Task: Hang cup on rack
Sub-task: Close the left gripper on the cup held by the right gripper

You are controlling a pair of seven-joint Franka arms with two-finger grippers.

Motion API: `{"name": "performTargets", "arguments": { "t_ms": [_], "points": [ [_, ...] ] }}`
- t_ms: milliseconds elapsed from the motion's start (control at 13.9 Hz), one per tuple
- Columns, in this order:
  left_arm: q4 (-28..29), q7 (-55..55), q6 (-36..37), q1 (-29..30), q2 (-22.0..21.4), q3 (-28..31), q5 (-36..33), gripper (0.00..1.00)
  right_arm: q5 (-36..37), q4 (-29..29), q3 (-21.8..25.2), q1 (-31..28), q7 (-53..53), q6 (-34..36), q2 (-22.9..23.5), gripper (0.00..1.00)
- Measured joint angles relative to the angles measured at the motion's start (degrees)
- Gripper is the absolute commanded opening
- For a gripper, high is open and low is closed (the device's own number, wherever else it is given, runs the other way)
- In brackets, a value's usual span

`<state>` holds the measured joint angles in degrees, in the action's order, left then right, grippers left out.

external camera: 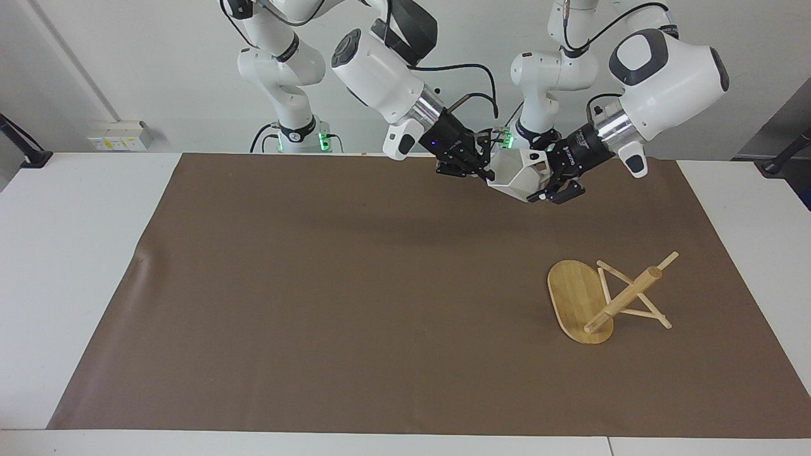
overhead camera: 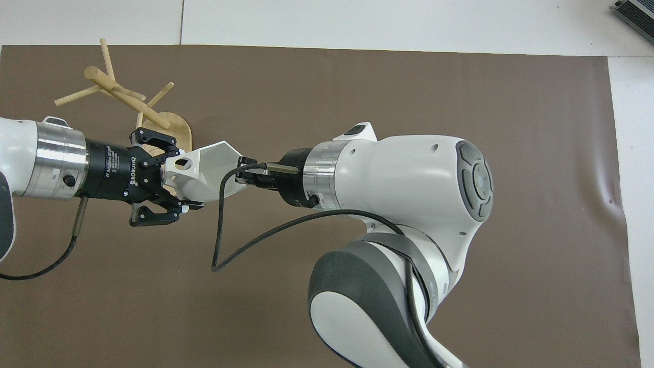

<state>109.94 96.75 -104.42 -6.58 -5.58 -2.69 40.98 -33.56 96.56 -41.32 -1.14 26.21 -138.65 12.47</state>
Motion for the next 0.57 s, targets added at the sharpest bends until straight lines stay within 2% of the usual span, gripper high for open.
{"name": "performTargets", "arguments": {
  "t_ms": [215, 431, 502, 574],
  "points": [
    [0.0, 0.5, 0.0, 0.0, -0.1, 0.0, 0.0, 0.00, 0.0, -0.1, 0.0, 0.0, 0.0, 0.0, 0.0, 0.00],
    [0.3, 2.4, 0.0, 0.0, -0.5, 0.0, 0.0, 0.00, 0.0, -0.1, 0.0, 0.0, 0.0, -0.1, 0.0, 0.34],
    [0.4, 3.1, -0.2, 0.0, -0.6, 0.0, 0.0, 0.00, 0.0, -0.1, 0.1, 0.0, 0.0, -0.2, 0.0, 0.48],
    [0.5, 4.1, -0.9, 0.0, -0.7, 0.0, 0.0, 0.00, 0.1, -0.1, 0.1, -0.1, -0.3, -0.2, 0.0, 0.67]
  ]
}}
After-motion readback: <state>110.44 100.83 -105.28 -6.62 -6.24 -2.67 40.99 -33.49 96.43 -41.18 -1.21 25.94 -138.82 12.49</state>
